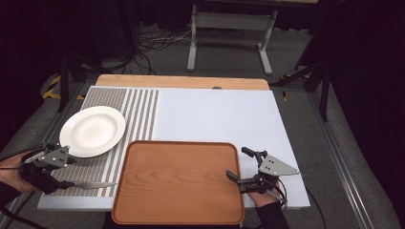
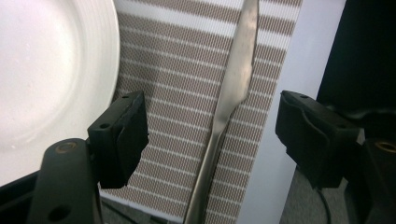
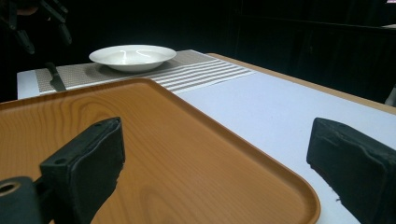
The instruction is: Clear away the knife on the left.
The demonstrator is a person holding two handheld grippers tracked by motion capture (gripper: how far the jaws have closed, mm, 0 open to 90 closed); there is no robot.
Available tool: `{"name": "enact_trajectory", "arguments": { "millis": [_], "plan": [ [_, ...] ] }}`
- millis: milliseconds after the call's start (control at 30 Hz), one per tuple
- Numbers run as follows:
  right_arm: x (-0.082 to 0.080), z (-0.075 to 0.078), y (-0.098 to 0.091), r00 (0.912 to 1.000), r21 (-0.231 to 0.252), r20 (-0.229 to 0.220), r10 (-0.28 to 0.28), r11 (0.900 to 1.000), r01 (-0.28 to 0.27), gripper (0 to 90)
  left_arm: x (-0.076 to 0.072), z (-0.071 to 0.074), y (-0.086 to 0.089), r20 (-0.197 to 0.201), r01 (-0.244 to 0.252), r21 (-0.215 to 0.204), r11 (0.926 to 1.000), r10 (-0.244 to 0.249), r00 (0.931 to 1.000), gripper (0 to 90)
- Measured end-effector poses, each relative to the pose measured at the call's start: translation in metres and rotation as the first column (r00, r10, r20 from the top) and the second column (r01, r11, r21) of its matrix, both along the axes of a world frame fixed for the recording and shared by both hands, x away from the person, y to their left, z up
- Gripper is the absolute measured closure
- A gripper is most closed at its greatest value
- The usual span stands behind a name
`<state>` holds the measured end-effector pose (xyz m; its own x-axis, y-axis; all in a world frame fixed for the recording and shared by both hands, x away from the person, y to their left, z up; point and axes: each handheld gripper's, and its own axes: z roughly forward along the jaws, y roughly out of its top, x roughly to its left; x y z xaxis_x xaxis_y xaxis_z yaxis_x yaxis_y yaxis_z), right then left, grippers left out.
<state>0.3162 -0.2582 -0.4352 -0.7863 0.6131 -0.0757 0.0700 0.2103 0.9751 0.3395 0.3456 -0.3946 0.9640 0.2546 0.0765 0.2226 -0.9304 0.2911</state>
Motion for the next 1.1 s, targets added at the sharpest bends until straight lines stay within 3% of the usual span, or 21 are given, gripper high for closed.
{"name": "enact_trajectory", "arguments": {
  "millis": [200,367,500,800,900,933,1033,1067,1100],
  "plan": [
    [0.001,0.000,-0.001,1.0000,0.010,-0.003,-0.001,0.9999,0.001,4.9,0.005,-0.007,0.003,-0.016,0.021,0.062,0.9979,-0.020,0.9997,30.5],
    [0.000,-0.001,-0.001,1.0000,0.009,-0.005,0.000,1.0000,0.000,4.9,0.006,-0.015,-0.001,-0.041,0.089,0.123,0.9884,-0.084,0.9956,36.9],
    [0.000,-0.001,-0.001,1.0000,0.011,-0.005,-0.001,0.9999,0.001,4.9,0.007,-0.018,-0.003,-0.047,0.110,0.153,0.9822,-0.104,0.9935,40.5],
    [0.000,0.000,-0.002,1.0000,0.012,-0.007,-0.002,0.9999,0.002,4.9,0.006,-0.027,-0.010,-0.059,0.218,0.224,0.9500,-0.209,0.9760,52.1],
    [0.000,0.000,-0.003,1.0000,0.015,-0.007,-0.002,0.9999,0.003,4.9,0.006,-0.031,-0.012,-0.071,0.230,0.255,0.9393,-0.219,0.9732,55.5],
    [0.000,0.000,-0.003,1.0000,0.015,-0.007,-0.002,0.9999,0.003,4.9,0.006,-0.031,-0.012,-0.071,0.230,0.255,0.9393,-0.219,0.9732,56.6],
    [0.001,-0.001,-0.002,0.9999,0.010,-0.013,-0.001,1.0000,0.001,5.3,0.007,-0.034,-0.014,-0.059,0.237,0.286,0.9285,-0.230,0.9715,60.3],
    [0.001,-0.001,-0.002,0.9999,0.010,-0.013,-0.001,1.0000,0.001,5.3,0.006,-0.035,-0.014,-0.058,0.235,0.288,0.9281,-0.229,0.9718,60.3],
    [0.001,-0.002,-0.001,0.9999,0.010,-0.016,0.002,1.0000,-0.002,5.3,0.006,-0.037,-0.015,-0.055,0.243,0.303,0.9214,-0.238,0.9698,63.4]
  ]
}}
